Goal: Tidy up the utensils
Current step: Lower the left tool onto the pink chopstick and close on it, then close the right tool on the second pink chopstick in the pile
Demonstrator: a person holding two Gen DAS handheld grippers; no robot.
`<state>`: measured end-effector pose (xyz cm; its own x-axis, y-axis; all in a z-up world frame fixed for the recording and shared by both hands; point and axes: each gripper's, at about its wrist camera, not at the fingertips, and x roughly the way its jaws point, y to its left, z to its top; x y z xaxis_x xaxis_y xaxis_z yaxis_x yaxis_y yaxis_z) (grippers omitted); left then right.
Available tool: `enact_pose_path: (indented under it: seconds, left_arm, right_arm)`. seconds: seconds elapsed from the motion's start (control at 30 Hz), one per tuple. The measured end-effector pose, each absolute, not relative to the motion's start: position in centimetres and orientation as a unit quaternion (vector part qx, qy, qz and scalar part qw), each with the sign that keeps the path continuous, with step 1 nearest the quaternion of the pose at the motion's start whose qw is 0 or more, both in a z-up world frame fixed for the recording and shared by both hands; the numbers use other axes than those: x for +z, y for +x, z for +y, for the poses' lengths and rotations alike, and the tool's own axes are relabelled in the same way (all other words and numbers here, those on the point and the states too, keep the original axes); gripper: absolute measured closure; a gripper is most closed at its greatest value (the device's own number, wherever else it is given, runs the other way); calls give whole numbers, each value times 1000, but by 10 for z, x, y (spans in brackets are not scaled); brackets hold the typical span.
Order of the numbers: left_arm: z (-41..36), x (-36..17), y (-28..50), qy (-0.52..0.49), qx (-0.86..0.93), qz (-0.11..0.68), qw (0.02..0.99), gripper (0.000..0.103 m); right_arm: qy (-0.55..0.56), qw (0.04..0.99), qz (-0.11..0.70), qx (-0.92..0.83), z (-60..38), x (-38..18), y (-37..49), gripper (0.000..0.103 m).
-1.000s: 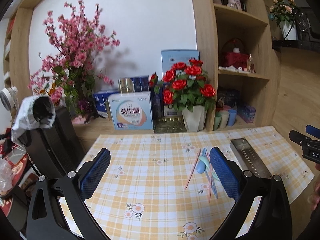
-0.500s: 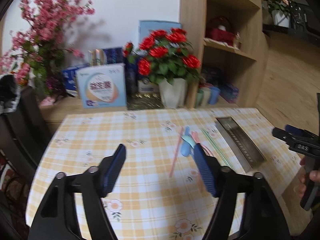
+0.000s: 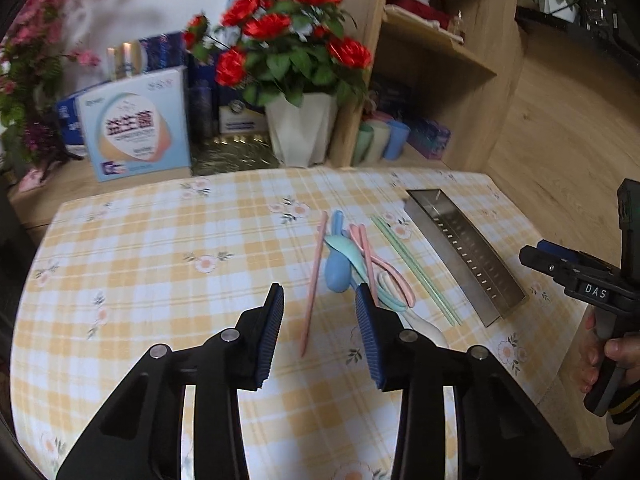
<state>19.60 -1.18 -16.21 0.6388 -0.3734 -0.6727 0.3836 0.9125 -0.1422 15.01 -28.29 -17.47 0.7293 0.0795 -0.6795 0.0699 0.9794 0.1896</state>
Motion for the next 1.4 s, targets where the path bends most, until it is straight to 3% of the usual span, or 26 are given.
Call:
enact_pose_path:
  seconds: [0.4,1.1,1.2,1.4]
  left_arm:
    - [-45,-237,306,23,-241,463,853,87]
    - [-74,-281,365,23,-243,513,823,87]
    - [-76,-281,363,36,-231,516,824,97]
    - [-60,-278,342,27,-204,510,835,97]
  right_arm:
    - [135,909,394,-8,-312,-191,198,46]
    - [149,901,406,-23,-338,-195,216,47]
    - [147,902,406,-20,-337,-193,213,47]
    - [145,899,413,-10,-327,-194,206,50]
